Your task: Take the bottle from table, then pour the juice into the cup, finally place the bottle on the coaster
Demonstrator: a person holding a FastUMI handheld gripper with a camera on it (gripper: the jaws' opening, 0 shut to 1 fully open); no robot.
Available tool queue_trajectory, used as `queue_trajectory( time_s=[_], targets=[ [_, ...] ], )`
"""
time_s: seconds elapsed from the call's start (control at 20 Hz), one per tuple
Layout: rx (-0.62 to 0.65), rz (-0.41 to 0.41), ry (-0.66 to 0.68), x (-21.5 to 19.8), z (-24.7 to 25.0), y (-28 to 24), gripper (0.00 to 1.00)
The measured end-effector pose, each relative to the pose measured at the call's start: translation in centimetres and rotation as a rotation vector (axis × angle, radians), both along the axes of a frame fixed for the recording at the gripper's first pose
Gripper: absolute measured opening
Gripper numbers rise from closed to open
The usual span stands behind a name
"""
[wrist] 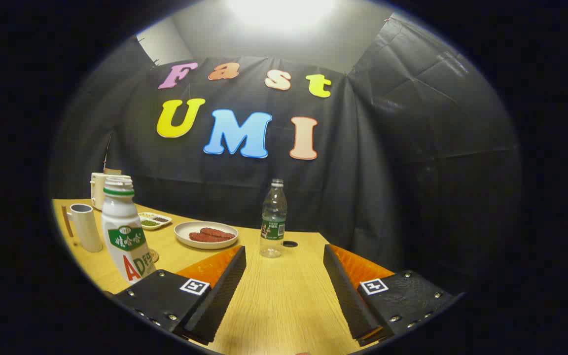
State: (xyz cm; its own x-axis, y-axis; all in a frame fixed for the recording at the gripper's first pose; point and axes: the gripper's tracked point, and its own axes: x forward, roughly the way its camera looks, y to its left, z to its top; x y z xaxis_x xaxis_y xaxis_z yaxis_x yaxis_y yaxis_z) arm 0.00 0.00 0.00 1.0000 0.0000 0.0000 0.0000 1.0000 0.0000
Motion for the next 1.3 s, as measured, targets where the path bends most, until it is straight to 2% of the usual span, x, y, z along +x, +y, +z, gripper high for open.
queue_trajectory(
  time_s=[0.15, 0.3, 0.5, 0.8, 1.05, 1.3],
  targets=[
    [0.056, 0.048, -0.053, -1.8, 3.3, 2.2, 0.95],
    [0.126, 0.131, -0.046, -4.0, 4.7, 5.1, 0.95],
    [0.156, 0.227, -0.006, -6.0, 4.7, 8.7, 0.96],
    [0.16, 0.319, 0.047, -6.8, 2.9, 13.5, 0.96],
    [0.16, 0.362, 0.098, -6.1, 0.8, 16.2, 0.96],
    [0.131, 0.33, 0.142, -4.6, -1.0, 17.4, 0.96]
  ],
)
